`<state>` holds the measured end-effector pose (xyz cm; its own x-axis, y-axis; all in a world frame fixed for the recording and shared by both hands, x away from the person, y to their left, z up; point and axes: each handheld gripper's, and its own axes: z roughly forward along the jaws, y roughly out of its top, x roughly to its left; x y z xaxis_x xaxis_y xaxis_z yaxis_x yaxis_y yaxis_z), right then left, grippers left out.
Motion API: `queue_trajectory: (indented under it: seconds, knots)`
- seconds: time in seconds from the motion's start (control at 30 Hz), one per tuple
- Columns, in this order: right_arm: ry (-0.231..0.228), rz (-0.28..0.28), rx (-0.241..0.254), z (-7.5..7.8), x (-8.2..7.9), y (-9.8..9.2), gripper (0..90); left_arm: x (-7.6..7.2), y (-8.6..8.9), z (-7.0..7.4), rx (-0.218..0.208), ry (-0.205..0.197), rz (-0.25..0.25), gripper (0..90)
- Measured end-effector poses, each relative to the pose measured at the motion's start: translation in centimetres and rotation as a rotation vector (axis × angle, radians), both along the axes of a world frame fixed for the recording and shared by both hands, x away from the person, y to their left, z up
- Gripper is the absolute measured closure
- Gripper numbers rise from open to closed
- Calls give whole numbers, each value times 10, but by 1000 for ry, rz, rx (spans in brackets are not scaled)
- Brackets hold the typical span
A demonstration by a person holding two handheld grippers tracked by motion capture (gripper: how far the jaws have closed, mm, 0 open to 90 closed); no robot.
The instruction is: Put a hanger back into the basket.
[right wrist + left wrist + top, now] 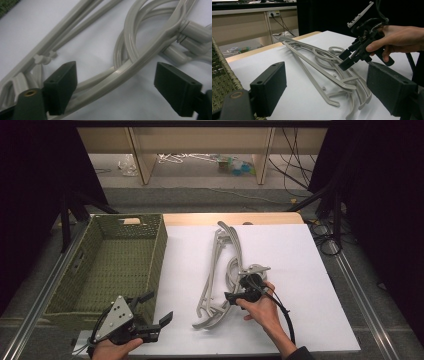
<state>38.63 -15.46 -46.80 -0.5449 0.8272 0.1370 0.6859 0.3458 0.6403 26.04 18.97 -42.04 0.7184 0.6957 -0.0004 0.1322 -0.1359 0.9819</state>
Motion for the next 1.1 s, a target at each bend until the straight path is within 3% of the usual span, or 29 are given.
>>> queue_trajectory:
  seconds: [0.07,0.17,0.23,0.37,0.6,0.63,0.9,0.97,1.1]
  knots:
    - [7,-6,-18,-2,1,0,270,0,1,0,17,1,5,161]
    - [11,4,-10,0,2,-2,370,0,1,0,18,-1,2,162]
    - [15,9,-10,1,2,-4,387,0,0,0,11,1,3,162]
    - [55,9,-19,0,1,-7,496,0,0,0,13,4,2,162]
    - [85,20,5,2,3,-21,575,0,1,0,12,2,1,162]
    - [117,30,-5,4,3,-23,586,0,1,0,14,2,0,163]
    - [157,58,52,7,5,-33,722,0,1,0,12,3,1,163]
    - [151,61,49,8,5,-35,761,0,0,0,12,4,0,163]
    - [157,84,96,10,5,-40,809,0,0,0,16,2,-3,164]
